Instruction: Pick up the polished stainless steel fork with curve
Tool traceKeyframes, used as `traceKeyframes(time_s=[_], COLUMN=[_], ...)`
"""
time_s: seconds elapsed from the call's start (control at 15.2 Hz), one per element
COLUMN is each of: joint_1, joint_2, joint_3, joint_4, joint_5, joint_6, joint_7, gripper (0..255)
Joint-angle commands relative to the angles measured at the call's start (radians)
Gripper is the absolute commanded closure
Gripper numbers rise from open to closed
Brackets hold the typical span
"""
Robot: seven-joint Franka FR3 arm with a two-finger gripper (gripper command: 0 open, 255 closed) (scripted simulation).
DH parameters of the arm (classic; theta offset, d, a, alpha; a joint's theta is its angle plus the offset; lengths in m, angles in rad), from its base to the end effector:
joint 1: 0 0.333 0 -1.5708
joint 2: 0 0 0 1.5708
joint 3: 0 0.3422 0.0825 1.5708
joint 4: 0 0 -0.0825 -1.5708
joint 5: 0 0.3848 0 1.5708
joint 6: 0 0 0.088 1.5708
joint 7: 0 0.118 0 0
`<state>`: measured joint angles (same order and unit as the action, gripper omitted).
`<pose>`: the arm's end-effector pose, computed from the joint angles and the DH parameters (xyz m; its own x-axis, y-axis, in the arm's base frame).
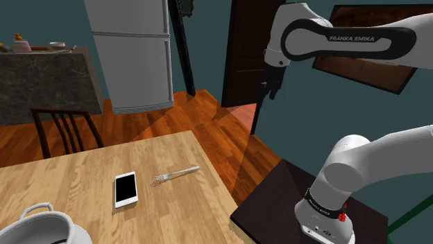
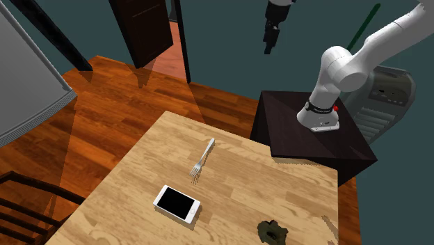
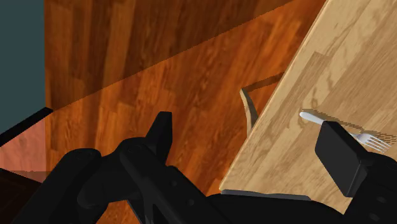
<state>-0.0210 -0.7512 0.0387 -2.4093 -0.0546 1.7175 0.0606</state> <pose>0.3122 0.0030 0.5756 0.9970 -0.0436 0.0633 -0.0484 -0.9959 0.0770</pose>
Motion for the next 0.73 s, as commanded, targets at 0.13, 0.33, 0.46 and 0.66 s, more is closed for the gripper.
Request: traceKeyframes(time_s=[0.13,0.33,0.46,0.66], joint_1=[0.016,0.040,0.055,0.077], joint_2=[0.057,0.148,0.213,0.312], joint_3=[0.000,0.001,0.003,0.008], joint_4=[-0.008,-0.010,-0.006,0.009], joint_5=[0.003,0.008,0.011,0.017], joint_6=[0.064,0.157,0.216,0.299], joint_7=[-0.026,-0.065,-0.091,-0.131], gripper=[0,0,0,0])
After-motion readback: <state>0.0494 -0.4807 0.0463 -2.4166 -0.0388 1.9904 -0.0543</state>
